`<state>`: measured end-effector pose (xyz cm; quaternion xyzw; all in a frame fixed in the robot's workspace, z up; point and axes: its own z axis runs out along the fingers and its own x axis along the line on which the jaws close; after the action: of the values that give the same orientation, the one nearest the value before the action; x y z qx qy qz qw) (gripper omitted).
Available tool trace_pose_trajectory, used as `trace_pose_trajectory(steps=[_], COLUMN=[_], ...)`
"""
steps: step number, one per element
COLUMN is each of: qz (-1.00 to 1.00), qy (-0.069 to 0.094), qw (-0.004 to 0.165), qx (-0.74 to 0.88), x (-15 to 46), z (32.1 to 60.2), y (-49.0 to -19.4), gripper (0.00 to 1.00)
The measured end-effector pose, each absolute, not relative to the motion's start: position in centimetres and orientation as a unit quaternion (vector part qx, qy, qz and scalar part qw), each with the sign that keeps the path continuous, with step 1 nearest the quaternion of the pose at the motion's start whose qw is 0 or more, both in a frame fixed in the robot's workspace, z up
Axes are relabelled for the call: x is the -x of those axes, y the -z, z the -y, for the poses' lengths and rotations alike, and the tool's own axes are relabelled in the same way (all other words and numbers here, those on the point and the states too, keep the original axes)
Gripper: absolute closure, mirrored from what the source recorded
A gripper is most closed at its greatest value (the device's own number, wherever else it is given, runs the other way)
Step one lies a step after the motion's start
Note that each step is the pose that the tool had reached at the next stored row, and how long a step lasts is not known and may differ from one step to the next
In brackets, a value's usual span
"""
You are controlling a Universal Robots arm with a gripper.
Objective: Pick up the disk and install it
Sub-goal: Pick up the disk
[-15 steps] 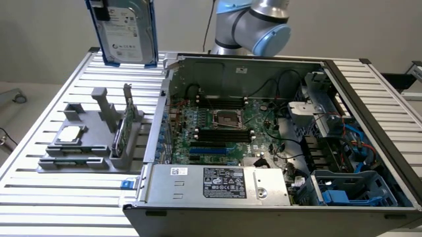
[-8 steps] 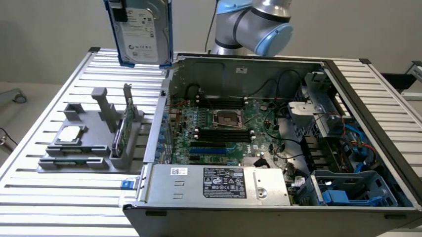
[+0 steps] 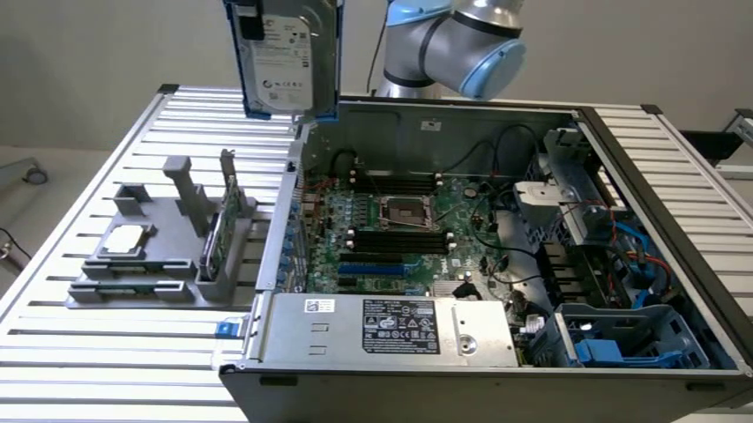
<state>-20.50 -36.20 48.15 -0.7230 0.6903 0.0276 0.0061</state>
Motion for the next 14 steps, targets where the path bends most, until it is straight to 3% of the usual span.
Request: trace_pose_trajectory(steps=[14], qz=[-0.69], qy=[-0.035], qw=[0.014], qx=[0.723], x=[14.3], z=[37.4], y=[-48.2], gripper=[0.67])
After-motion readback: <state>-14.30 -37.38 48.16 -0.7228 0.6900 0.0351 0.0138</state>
